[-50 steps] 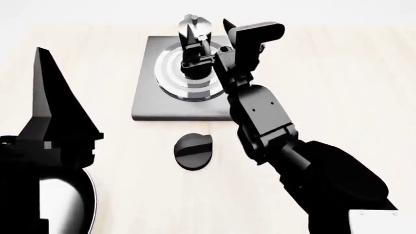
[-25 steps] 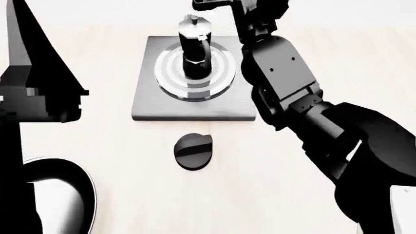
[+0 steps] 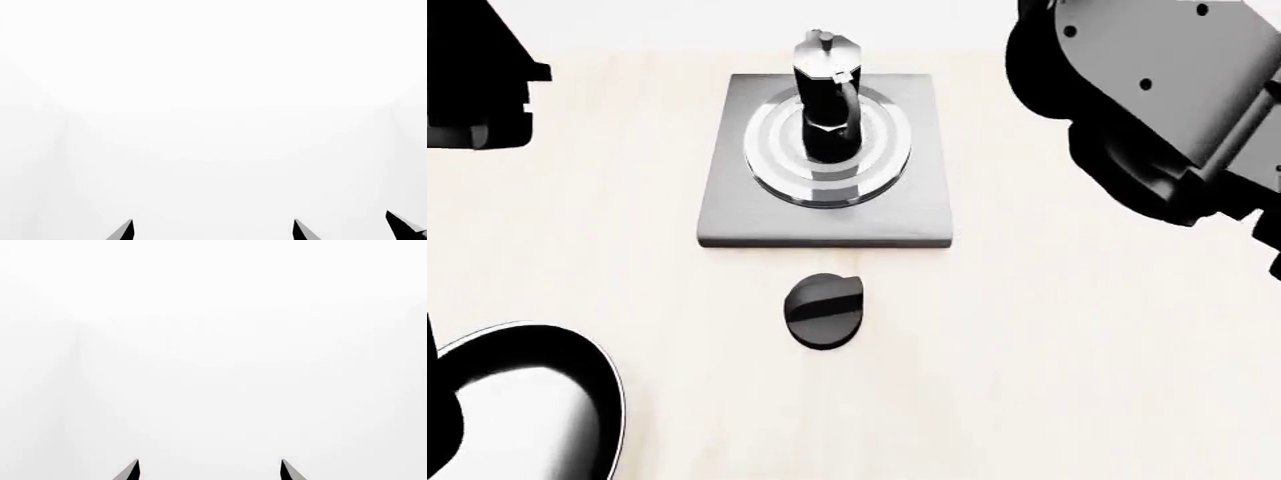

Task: Turn on the stove and put the moka pot on it.

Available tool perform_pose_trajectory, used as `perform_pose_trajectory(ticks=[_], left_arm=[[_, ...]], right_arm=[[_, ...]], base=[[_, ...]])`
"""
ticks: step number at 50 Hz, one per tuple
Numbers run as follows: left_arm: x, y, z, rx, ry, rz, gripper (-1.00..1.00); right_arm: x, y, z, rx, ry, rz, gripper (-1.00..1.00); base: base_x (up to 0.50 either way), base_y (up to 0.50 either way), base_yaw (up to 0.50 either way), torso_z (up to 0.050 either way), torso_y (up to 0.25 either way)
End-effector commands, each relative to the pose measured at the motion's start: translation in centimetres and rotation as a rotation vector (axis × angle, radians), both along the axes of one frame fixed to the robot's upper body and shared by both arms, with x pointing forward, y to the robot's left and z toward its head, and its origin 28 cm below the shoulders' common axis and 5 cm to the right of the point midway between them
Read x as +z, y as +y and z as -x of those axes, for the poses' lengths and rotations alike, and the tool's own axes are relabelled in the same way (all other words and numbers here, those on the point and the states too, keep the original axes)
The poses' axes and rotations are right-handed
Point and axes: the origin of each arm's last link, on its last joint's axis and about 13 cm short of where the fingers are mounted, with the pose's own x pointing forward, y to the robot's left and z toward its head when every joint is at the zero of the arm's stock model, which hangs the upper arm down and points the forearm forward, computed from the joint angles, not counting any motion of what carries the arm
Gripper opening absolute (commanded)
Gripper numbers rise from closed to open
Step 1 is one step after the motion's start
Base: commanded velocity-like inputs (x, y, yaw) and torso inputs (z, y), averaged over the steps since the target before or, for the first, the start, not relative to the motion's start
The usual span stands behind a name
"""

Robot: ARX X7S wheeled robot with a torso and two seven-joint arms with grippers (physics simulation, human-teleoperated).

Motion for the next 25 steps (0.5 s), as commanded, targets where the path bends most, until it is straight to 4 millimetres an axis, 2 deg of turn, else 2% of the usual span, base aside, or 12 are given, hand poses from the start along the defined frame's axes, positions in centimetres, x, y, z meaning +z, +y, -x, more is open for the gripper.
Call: perform_pose_trajectory(ticks=[1,11,25], left_arm=[[2.1,-0.1,0.8,0.026,-0.083,-0.031,1.00],[3.4,-0.4,2.5,0.019,-0.132,-0.061,1.00],[4.1,-0.7,4.3,0.008,-0.172,-0.088,1.00]], right_arm=[[1.8,-1.2,5.8,-0.004,-0.127,-0.005,1.00],[2.8,-3.2,11.4,-0.047,-0.234,0.025,1.00],[2.9,-4.5,16.0,-0.097,-0.307,0.036,1.00]], base=[[0.00,0.00,0.00,0.000,0.000],[0.00,0.00,0.00,0.000,0.000],[0.00,0.00,0.00,0.000,0.000]])
